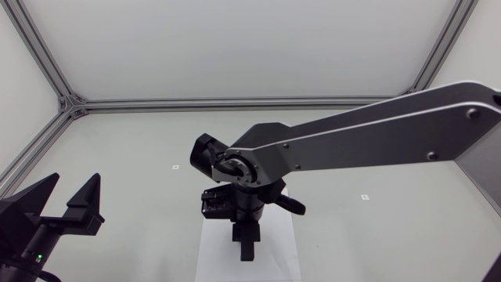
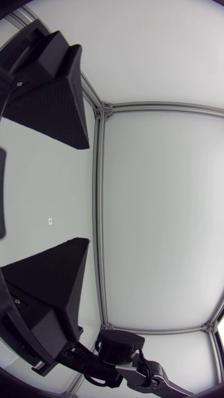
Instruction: Pick up the orange 2x2 brick with the right arm and stack it on top of the green 2x2 brick in the center
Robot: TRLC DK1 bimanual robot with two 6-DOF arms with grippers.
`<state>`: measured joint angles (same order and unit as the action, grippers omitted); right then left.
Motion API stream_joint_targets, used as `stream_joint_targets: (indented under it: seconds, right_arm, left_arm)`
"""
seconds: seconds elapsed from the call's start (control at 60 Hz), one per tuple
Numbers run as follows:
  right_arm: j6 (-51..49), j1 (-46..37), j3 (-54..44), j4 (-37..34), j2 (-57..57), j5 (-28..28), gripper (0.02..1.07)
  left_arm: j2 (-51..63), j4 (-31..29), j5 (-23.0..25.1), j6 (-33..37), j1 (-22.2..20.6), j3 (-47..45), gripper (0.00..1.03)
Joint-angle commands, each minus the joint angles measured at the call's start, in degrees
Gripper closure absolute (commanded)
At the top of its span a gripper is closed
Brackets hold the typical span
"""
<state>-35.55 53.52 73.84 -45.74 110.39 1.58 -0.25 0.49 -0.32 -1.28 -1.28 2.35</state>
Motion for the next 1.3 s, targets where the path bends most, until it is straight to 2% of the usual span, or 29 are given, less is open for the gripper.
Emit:
stream_joint_targets:
  seconds: [0.0,0.317,0.417,0.65,0.817,1.033,1.283]
  right_arm:
    - [1.4,-0.1,-1.9,-2.1,4.7,-0.1,1.01]
    - [0.3,-1.5,-3.5,-3.9,5.2,-6.0,1.01]
    - [0.4,-1.7,-4.5,-2.5,5.4,-5.5,1.01]
    - [1.6,-1.1,-5.7,-0.4,6.9,0.4,1.01]
    - [-0.2,-2.2,-4.9,-1.2,7.5,0.2,1.01]
    - [-1.5,-3.5,-4.8,-2.5,6.3,-2.8,1.01]
    - [-2.2,-3.5,-5.0,-3.0,5.8,-2.8,1.01]
  left_arm:
    - [-0.5,-0.8,0.2,0.8,0.3,-2.3,0.04]
    - [-0.5,-0.8,0.2,0.8,0.3,-2.3,0.04]
    - [-0.5,-0.8,0.2,0.8,0.3,-2.3,0.04]
    - [-0.5,-0.8,0.2,0.8,0.3,-2.3,0.04]
    - [-0.5,-0.8,0.2,0.8,0.3,-2.3,0.04]
    - [-0.5,-0.8,0.2,0.8,0.3,-2.3,0.04]
    - [-0.5,-0.8,0.2,0.8,0.3,-2.3,0.04]
